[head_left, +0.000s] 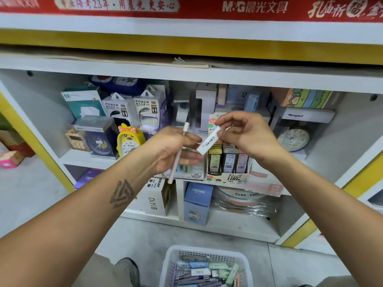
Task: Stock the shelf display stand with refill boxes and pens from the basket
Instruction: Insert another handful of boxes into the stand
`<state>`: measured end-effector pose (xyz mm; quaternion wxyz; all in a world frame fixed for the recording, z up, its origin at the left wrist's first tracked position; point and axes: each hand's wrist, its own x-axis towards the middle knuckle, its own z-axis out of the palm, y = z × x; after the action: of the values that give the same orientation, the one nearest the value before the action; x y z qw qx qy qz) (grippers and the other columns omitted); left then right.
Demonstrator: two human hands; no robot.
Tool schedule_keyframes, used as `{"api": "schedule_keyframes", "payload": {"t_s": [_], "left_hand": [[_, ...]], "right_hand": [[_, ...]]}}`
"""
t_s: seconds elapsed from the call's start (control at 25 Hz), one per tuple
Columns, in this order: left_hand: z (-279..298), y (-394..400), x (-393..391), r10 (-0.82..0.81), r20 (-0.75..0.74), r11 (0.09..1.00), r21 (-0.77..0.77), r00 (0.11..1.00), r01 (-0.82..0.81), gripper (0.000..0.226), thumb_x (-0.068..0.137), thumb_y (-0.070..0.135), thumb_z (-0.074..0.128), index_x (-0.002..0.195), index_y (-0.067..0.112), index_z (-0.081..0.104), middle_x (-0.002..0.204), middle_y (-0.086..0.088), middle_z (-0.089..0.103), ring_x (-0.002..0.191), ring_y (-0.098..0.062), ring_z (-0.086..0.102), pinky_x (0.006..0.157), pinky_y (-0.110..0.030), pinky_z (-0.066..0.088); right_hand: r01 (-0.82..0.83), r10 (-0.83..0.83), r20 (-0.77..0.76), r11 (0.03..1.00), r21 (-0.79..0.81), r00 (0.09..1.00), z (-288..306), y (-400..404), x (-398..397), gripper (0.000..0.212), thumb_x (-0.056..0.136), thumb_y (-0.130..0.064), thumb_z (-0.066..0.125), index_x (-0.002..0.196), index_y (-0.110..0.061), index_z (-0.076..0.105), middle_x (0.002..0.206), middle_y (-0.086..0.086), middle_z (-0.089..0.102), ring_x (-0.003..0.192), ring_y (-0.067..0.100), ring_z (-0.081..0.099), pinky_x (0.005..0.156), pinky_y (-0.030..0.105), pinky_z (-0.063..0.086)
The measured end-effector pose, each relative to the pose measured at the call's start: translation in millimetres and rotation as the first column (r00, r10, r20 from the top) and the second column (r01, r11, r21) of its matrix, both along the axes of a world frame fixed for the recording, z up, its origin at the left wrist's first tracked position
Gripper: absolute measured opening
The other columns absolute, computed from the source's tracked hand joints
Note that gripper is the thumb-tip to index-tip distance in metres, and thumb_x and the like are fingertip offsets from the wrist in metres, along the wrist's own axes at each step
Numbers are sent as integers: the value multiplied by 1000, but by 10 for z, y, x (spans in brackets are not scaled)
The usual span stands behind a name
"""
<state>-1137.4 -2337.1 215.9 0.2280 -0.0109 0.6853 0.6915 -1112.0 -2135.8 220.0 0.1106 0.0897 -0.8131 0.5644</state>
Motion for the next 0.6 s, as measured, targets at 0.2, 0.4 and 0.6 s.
{"api": "schedule_keyframes", "payload": {"t_s": [0.2,0.4,0.6], "left_hand": [[-101,-436,-226,142,-314,880,-393,939,-265,16,92,16,54,87,6,64,71,-9,65,42,-15,38,39,-19,26],[-185,-658,-223,110,-313,813,-517,943,-266,25,78,31,48,78,7,56,69,-10,57,56,-24,45,57,-30,39],[-357,-800,-268,75,-294,860,-465,953,-211,22,101,20,47,93,5,60,69,-11,60,48,-18,45,46,-23,37]], "right_hand": [[76,-24,-150,934,350,988,-78,-236,-195,19,87,-9,73,90,-28,71,86,-3,71,79,14,64,78,30,56],[209,-81,-279,859,468,957,-259,-481,-395,14,92,-16,68,103,-26,66,87,-10,67,82,11,64,77,29,56],[310,-113,-391,816,488,913,-386,-752,-653,10,94,-13,66,104,-14,67,90,5,71,81,21,65,76,37,57]]}}
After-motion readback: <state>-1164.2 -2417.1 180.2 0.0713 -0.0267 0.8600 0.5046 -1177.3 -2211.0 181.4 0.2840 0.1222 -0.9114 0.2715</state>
